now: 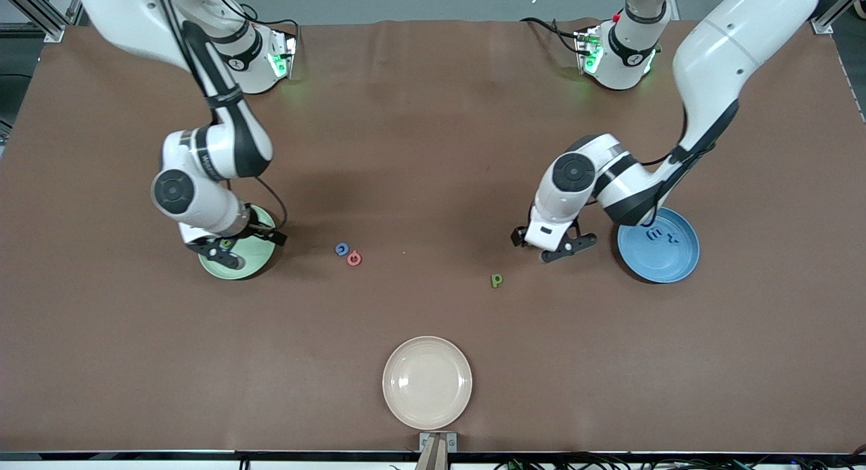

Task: Sort upper and lower case letters into plates
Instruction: 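Grasp the u with the left gripper while the right gripper grasps the C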

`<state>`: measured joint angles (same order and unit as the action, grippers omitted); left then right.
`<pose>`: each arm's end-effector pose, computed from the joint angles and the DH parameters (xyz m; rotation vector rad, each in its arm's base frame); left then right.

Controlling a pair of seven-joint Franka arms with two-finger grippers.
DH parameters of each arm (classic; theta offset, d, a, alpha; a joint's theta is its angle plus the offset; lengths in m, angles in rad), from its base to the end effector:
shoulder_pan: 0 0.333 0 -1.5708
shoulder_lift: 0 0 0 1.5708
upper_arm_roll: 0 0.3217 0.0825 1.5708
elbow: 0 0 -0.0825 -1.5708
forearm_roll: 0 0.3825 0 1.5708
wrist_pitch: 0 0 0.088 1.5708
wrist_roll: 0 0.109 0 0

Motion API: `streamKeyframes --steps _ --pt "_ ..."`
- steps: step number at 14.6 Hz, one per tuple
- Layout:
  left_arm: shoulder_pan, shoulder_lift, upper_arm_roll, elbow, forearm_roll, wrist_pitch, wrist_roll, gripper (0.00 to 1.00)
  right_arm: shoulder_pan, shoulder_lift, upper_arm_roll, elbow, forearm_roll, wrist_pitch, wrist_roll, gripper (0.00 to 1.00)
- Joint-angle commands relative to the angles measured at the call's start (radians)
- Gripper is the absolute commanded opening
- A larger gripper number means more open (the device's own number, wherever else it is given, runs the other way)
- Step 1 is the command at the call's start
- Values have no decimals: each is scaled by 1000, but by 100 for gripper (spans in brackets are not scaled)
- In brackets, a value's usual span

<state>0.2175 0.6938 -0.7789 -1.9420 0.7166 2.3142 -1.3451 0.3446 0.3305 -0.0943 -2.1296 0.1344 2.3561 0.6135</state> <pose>0.5331 -0.2984 0.2073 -3.0458 -0.5709 -0.0107 0.5457 0.1419 0.2487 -3.0426 0.7118 0.1823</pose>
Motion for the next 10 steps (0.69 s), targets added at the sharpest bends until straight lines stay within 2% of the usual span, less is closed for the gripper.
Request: streamKeyframes --steps 1,3,5,10 --pt "-41 35 36 60 11 13 -28 99 60 27 -9 -3 25 75 110 100" --pt "-41 47 38 58 17 43 -28 97 102 64 -9 -1 25 139 179 100" --pt "-41 56 44 54 17 48 -28 90 128 110 -9 16 25 187 241 100" --pt "-40 56 46 31 17 48 -26 73 198 194 -12 109 14 187 376 96"
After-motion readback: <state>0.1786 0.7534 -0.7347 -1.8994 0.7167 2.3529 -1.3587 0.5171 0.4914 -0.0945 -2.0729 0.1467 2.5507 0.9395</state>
